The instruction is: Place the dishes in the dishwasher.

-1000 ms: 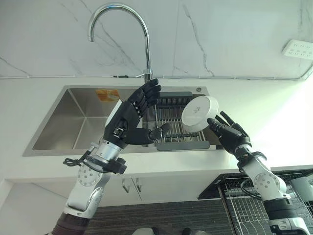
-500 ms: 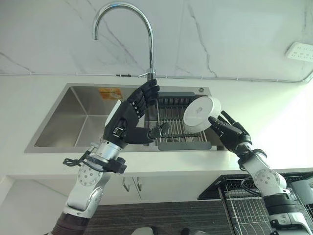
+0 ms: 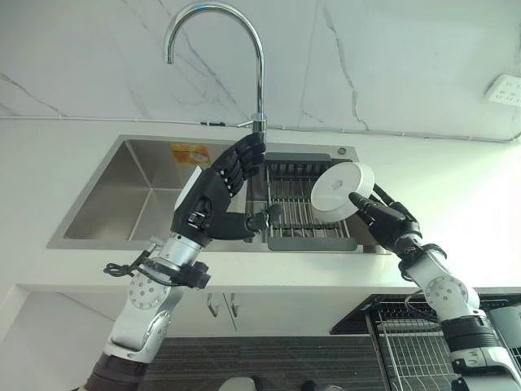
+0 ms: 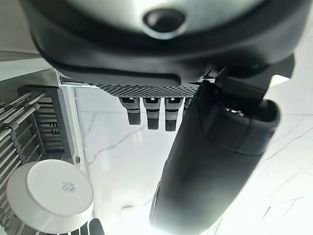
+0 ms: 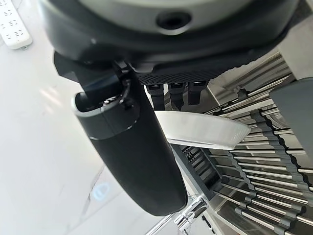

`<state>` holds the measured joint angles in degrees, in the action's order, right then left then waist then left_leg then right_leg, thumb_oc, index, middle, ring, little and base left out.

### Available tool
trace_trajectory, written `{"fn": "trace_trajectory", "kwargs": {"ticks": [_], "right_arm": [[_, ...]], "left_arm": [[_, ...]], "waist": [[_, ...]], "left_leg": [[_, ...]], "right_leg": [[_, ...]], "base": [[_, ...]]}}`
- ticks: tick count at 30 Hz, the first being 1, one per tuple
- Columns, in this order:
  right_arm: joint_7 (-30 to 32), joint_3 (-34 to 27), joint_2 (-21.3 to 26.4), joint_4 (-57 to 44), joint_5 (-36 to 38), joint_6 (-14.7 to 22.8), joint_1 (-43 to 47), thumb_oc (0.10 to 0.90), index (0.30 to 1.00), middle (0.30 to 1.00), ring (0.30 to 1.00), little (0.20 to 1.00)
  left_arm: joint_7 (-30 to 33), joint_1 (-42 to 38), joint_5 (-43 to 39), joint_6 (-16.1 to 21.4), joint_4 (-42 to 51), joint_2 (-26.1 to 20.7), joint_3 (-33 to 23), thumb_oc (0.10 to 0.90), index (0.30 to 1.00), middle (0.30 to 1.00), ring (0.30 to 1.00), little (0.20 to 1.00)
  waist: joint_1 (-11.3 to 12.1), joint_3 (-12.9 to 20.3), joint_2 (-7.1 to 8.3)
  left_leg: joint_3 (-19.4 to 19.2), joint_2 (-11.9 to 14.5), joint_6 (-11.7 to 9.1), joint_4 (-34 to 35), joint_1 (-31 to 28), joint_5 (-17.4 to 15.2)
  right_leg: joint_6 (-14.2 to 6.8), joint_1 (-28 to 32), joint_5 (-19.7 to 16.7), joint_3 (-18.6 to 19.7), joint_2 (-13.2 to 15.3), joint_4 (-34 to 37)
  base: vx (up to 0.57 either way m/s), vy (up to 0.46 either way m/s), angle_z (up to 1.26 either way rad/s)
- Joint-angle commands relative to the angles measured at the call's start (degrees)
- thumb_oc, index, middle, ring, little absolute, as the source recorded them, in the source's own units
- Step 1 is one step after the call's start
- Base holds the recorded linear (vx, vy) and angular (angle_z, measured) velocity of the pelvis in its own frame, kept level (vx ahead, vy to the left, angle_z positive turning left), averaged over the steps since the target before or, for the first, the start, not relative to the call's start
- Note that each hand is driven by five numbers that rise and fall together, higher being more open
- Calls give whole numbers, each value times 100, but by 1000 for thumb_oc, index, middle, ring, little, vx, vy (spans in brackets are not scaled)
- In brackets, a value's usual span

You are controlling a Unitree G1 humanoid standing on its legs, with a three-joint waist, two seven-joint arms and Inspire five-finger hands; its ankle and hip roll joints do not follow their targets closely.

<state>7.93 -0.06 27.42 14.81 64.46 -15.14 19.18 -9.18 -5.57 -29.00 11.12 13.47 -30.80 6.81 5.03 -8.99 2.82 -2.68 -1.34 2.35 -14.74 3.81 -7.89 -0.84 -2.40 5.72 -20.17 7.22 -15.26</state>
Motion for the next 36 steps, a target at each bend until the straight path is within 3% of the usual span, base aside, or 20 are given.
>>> {"fn": "trace_trajectory", "kwargs": {"ticks": [1, 36], "right_arm": [[-105, 209, 244, 323, 286, 155, 700, 800, 900, 900, 900, 900], [12, 522, 579, 1361, 154, -295, 1495, 800, 900, 900, 900, 900]], "left_arm": [[114, -640, -232, 370, 516, -206, -32, 800, 900, 900, 900, 900], [258, -867, -343, 215, 421, -335, 120, 800, 900, 900, 900, 900]], "waist": [[191, 222, -19], [370, 221, 15]], "left_leg": [[-241, 479, -424, -245, -286, -777], [-110, 434, -453, -245, -278, -736]], "right_leg": [[-521, 309, 731, 141, 153, -193], [-510, 384, 740, 44, 190, -193]], "base": [[0, 0, 0], [1, 3, 2]]}}
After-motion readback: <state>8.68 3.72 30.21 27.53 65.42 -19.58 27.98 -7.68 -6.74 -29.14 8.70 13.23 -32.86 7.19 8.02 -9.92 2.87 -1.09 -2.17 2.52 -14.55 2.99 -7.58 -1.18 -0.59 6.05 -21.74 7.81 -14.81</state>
